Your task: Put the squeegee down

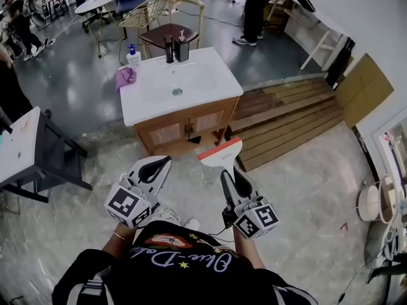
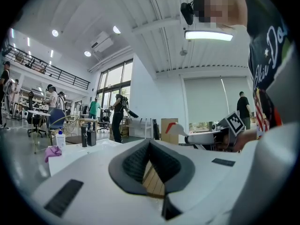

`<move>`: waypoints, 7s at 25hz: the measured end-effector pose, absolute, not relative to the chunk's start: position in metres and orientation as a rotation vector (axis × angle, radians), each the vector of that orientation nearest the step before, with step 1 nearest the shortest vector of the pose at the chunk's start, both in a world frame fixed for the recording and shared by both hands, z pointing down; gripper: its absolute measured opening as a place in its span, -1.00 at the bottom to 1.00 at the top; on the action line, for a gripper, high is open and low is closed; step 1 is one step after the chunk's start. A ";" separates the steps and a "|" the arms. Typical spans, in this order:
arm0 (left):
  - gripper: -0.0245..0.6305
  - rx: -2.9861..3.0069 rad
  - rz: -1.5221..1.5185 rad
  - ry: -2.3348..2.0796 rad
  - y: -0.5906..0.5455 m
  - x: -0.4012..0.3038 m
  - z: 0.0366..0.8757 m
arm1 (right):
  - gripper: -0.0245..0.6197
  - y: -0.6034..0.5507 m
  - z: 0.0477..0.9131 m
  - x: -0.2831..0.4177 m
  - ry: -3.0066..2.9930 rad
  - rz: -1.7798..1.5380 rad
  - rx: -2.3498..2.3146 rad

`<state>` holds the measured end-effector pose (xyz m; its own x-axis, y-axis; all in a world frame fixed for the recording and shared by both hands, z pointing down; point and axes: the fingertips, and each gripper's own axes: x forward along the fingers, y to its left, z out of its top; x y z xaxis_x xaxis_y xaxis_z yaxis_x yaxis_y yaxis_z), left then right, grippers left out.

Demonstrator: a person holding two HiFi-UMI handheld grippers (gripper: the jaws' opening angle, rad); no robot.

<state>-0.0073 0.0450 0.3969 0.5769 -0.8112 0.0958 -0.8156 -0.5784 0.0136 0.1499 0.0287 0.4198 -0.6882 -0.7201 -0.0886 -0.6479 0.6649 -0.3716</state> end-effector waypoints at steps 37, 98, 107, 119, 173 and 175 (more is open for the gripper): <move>-0.93 2.775 0.130 -1.327 0.019 -0.002 0.409 | -0.59 0.011 0.422 0.139 2.664 -0.423 -1.141; -0.93 2.775 0.132 -1.324 -0.089 -0.009 0.412 | -0.59 -0.097 0.423 0.133 2.681 -0.446 -1.156; -0.93 2.783 0.135 -1.293 -0.109 -0.008 0.413 | -0.59 -0.115 0.421 0.131 2.679 -0.448 -1.184; -0.93 2.808 0.111 -1.251 -0.135 -0.011 0.410 | -0.59 -0.135 0.417 0.130 2.669 -0.437 -1.237; -0.93 2.832 0.029 -1.162 -0.237 -0.069 0.427 | -0.59 -0.236 0.413 0.086 2.631 -0.436 -1.399; -0.93 2.827 0.031 -1.180 -0.244 -0.071 0.427 | -0.59 -0.246 0.413 0.087 2.633 -0.432 -1.390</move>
<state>-0.0705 -0.2436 0.4270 0.7037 -0.7088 0.0487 -0.7104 -0.7009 0.0640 0.0872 -0.2460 0.4128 -0.5664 -0.8240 0.0160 -0.7859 0.5342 -0.3115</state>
